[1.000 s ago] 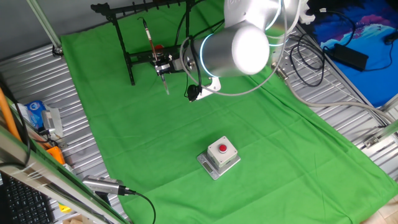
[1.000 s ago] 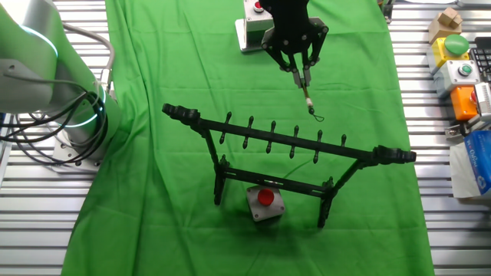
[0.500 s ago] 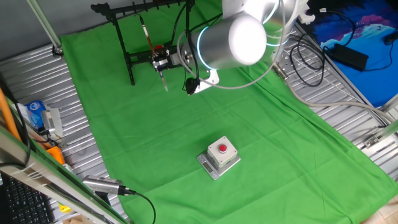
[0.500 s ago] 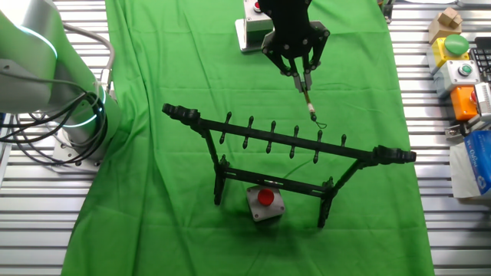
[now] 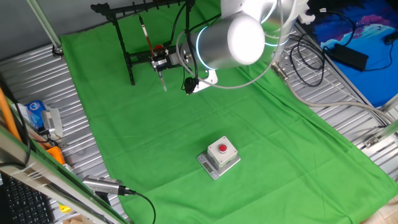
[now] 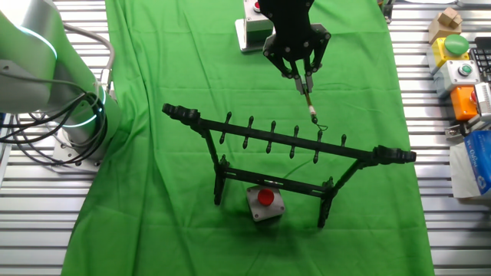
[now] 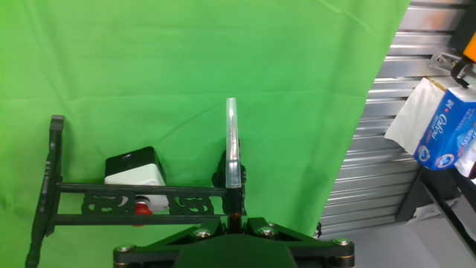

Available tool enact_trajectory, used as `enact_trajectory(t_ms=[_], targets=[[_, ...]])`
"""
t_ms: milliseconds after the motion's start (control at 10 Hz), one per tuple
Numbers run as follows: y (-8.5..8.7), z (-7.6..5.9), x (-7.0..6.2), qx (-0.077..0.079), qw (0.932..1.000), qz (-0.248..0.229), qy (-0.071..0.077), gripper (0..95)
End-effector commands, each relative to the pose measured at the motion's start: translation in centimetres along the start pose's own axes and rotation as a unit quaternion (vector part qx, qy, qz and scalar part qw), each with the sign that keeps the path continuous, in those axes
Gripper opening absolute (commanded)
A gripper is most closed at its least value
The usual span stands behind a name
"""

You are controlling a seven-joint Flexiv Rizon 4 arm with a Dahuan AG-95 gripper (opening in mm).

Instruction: Place the brush on the pen rack

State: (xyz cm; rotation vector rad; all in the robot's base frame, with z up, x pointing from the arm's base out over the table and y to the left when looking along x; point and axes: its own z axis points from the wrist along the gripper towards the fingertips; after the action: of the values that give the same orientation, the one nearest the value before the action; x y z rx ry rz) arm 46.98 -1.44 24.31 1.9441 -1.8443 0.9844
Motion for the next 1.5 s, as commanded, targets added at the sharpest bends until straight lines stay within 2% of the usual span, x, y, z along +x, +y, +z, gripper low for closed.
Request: enact_trajectory(t_ms=[100, 500, 900, 1500], targets=[[0.04, 0.08, 0.22, 0.002, 1.0000, 0.000, -0.003, 0.0], [0.01, 0.28, 0.89, 0.003, 1.0000, 0.001, -0.007, 0.0], [-0.32, 0.50, 0.71, 0.001, 0.9999, 0.003, -0.011, 0.0], [-0.68, 0.23, 0.07, -0.002, 1.0000, -0.001, -0.008, 0.0]])
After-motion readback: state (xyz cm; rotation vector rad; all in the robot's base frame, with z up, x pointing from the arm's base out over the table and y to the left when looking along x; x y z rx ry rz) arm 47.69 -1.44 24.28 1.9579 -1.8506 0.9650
